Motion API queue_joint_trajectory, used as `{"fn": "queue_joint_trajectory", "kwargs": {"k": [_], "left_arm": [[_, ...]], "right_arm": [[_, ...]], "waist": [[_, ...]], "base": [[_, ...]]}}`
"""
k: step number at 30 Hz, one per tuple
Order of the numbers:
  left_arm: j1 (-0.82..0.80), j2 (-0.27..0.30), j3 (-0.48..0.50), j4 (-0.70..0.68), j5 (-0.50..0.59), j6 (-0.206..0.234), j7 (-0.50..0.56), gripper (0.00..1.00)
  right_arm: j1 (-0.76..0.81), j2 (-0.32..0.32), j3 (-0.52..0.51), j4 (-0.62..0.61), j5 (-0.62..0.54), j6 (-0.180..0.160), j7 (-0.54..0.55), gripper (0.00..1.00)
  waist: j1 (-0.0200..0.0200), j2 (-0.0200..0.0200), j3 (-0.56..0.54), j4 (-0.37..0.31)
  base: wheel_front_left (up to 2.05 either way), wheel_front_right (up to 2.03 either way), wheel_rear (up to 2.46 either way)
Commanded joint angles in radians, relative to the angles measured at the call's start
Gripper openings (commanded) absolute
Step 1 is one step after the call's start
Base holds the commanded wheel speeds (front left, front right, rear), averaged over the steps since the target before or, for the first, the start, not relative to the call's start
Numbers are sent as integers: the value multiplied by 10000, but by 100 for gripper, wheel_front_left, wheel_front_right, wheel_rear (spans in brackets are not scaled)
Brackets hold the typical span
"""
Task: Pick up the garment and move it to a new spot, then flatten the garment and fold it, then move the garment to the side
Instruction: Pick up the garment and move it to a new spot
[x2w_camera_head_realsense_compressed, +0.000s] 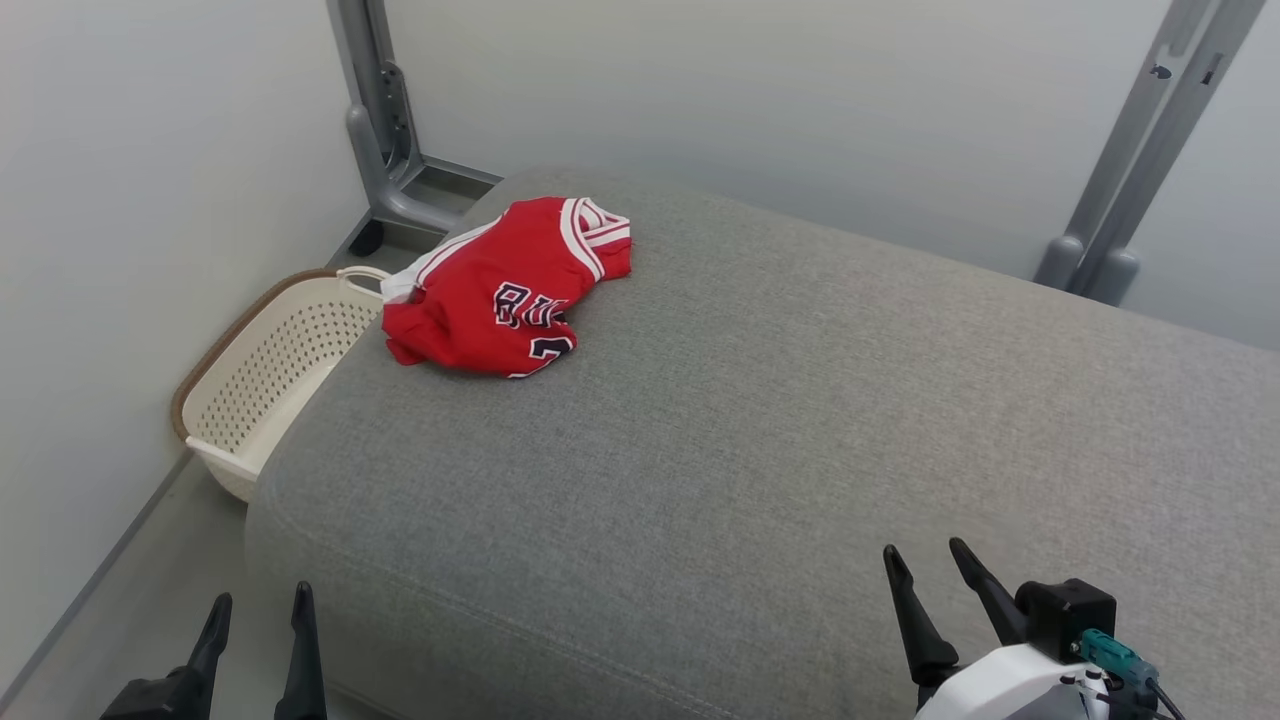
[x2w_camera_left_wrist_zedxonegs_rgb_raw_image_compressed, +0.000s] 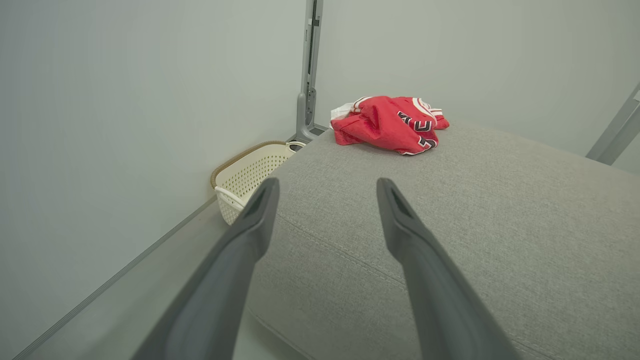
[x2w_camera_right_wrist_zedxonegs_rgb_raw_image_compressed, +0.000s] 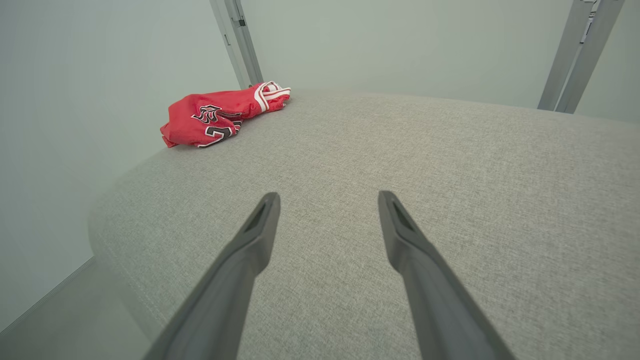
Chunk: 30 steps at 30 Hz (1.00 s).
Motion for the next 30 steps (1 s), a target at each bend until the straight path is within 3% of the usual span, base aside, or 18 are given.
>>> {"fn": "queue_joint_trajectory", "kwargs": {"k": [1,14,17,24,30], "left_arm": [[167,53,56,-45,-67,72,14,100],[-24,86,29,-114,-258,232,381,100],[-536,228,-147,135,-240,77,790,100],[-3256,20,-791,2028,-717,-733,2524,100],[-6004,-61,-991,4156,-1045,-998,3887,100]], "right_arm": [[-78,-20,6,47,22,-13,-61,100],[-21,-20,-35,3,-165,-13,-158,100],[-31,-21,-64,-128,-287,-13,-38,100],[-448,-26,111,-825,-1016,-13,689,100],[-834,-27,325,-1773,-1734,-13,1484,100]], "waist": [[0,0,-4,329],[0,0,143,245],[0,0,332,202],[0,0,1310,-90],[0,0,2397,-775]], "base": [[0,0,0],[0,0,0],[0,0,0],[0,0,0],[0,0,0]]}}
